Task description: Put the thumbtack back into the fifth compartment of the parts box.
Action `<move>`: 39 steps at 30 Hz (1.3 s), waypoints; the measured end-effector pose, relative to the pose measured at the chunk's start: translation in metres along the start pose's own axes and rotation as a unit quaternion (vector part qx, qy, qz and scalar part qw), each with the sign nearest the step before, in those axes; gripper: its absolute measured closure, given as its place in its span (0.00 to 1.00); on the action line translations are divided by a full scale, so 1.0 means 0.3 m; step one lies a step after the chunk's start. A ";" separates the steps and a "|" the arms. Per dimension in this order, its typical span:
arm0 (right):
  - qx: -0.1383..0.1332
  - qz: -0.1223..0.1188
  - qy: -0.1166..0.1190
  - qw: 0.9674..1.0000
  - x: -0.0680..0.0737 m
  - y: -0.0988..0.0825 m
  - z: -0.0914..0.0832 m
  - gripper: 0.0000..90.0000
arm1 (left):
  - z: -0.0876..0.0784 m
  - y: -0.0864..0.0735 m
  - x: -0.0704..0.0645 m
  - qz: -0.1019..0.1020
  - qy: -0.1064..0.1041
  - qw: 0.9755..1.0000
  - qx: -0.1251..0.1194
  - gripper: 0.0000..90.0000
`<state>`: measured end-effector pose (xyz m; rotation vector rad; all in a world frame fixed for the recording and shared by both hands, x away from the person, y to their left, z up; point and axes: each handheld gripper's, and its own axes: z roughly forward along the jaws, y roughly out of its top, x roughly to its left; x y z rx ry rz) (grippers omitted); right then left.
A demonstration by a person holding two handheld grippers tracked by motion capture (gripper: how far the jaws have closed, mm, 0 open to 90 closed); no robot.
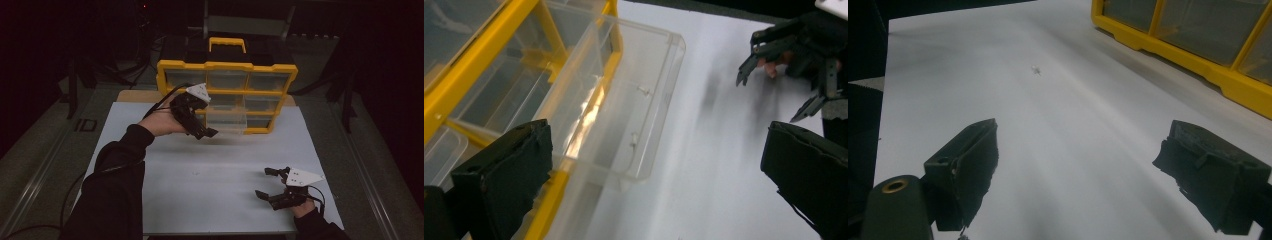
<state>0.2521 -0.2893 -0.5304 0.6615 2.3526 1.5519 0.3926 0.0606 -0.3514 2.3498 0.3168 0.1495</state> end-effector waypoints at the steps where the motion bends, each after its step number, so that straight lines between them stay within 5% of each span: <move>1: 0.000 -0.001 0.000 1.000 0.000 0.000 0.000 0.16 | -0.001 -0.008 -0.004 0.000 0.003 1.000 0.001 0.00; 13: 0.001 0.000 0.000 1.000 0.000 0.000 0.001 0.16 | -0.013 -0.094 -0.034 -0.006 -0.001 1.000 -0.004 0.00; 39: 0.002 0.002 0.002 1.000 0.003 0.000 0.004 0.16 | 0.070 -0.261 -0.098 -0.015 -0.026 1.000 -0.008 0.02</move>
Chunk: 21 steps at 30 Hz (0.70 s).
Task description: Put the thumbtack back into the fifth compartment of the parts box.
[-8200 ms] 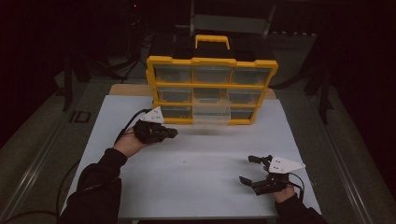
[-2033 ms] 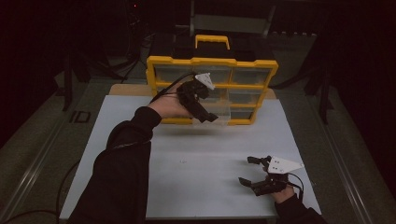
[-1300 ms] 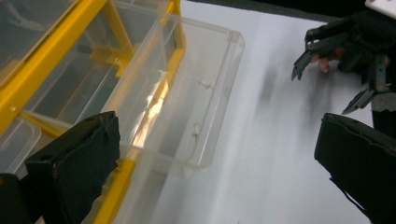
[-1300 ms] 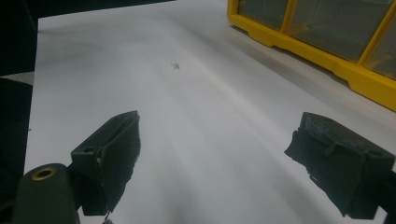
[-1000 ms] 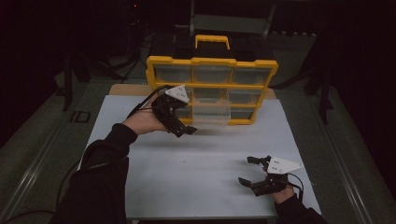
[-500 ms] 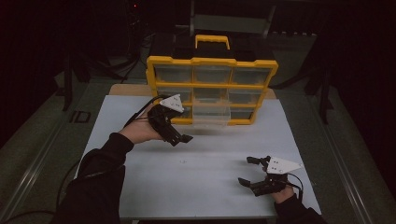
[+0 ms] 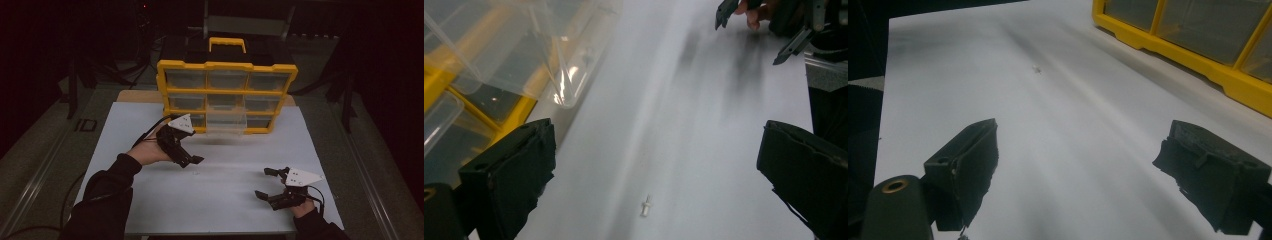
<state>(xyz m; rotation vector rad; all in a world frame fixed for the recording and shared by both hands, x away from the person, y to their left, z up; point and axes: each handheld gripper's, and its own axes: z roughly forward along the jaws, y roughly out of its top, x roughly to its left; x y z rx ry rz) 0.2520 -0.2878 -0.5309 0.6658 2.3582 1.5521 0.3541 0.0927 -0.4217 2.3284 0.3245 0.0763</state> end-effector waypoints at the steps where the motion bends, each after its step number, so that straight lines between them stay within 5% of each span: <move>1: 0.001 -0.001 0.000 1.000 0.001 0.001 0.000 0.15 | 0.005 -0.006 -0.003 0.001 0.000 1.000 0.000 0.03; 21: 0.000 -0.003 0.000 1.000 0.002 0.002 0.001 0.16 | 0.105 -0.151 -0.022 -0.007 -0.015 1.000 -0.015 0.23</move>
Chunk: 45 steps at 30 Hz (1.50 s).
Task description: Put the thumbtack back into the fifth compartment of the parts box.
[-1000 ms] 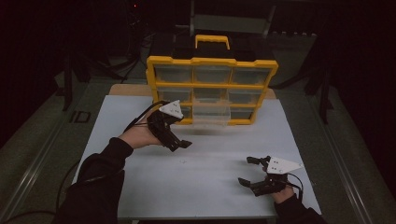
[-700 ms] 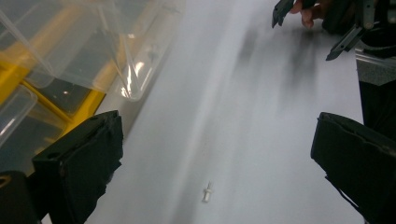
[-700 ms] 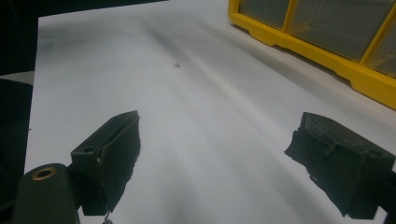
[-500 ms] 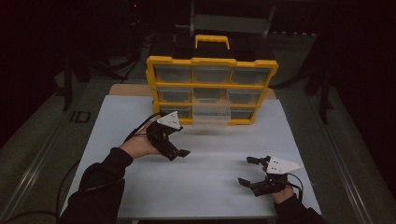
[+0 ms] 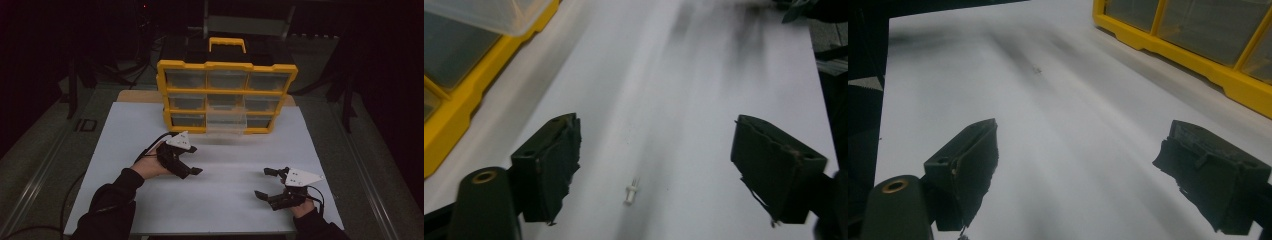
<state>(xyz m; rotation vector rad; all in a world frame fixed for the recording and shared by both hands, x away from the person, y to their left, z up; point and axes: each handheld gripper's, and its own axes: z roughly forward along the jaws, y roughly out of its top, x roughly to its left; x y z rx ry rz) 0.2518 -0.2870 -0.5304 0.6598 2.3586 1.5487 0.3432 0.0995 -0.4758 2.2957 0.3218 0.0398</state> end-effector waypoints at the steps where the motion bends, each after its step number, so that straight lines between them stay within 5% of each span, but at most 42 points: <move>1: 0.000 0.000 0.000 1.000 0.000 0.000 0.000 0.16 | 0.004 -0.005 0.001 -0.002 -0.003 1.000 -0.002 0.23; 18: 0.000 0.001 0.000 1.000 -0.001 -0.001 0.000 0.16 | 0.076 -0.100 0.027 -0.021 -0.007 1.000 0.005 0.47; 45: 0.000 0.002 0.000 1.000 -0.002 -0.002 -0.001 0.16 | 0.174 -0.157 0.052 -0.016 -0.007 0.998 0.062 0.81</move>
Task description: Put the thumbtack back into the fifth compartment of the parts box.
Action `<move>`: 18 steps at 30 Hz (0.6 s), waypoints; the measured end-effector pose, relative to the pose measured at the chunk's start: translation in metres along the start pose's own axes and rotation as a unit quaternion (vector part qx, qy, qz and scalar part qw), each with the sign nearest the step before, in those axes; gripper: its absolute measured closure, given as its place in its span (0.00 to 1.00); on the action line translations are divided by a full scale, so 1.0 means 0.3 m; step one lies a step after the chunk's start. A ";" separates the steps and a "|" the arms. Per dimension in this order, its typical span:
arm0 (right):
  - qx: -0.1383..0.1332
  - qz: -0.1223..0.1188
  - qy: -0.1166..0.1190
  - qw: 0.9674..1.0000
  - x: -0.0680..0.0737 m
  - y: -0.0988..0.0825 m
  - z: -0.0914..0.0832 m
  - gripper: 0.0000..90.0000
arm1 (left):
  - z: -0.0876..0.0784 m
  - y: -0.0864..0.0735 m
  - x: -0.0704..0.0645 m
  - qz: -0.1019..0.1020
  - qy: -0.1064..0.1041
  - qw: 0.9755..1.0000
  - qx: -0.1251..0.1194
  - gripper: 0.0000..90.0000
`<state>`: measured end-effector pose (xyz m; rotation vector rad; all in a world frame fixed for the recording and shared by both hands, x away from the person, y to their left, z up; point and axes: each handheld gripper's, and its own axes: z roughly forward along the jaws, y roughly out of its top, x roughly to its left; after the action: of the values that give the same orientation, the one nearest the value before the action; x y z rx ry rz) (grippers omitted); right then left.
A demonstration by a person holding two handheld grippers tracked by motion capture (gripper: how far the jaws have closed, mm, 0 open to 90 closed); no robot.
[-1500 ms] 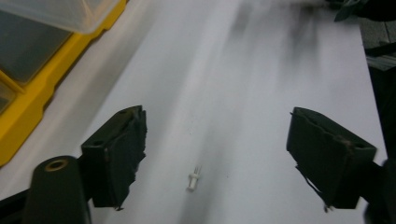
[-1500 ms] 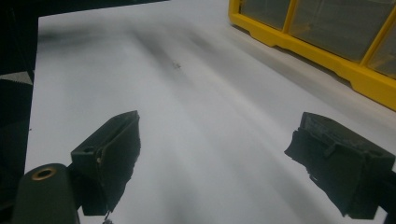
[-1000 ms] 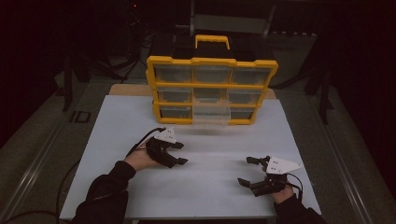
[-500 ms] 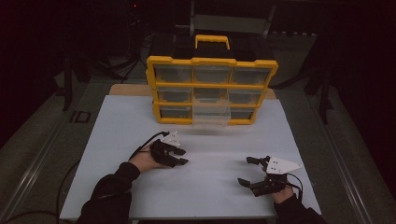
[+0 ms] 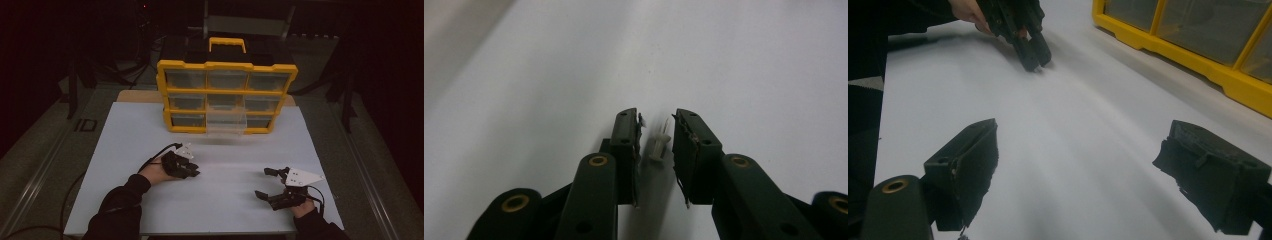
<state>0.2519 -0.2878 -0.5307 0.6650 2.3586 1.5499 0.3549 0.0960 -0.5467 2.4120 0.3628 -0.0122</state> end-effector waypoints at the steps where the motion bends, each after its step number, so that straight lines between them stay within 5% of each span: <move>1: 0.000 0.000 0.000 1.000 0.000 0.000 0.000 0.16 | 0.002 0.002 -0.004 0.002 -0.001 1.000 0.000 0.81; 4: 0.000 0.000 0.000 1.000 0.000 0.000 0.001 0.16 | 0.006 0.006 -0.009 0.006 -0.007 1.000 0.002 0.89; 18: 0.001 -0.002 0.000 1.000 0.001 0.000 0.001 0.16 | 0.008 0.008 -0.005 -0.004 -0.015 1.000 0.002 0.91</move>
<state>0.2517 -0.2875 -0.5307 0.6607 2.3601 1.5467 0.3543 0.0925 -0.5469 2.4119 0.3583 -0.0516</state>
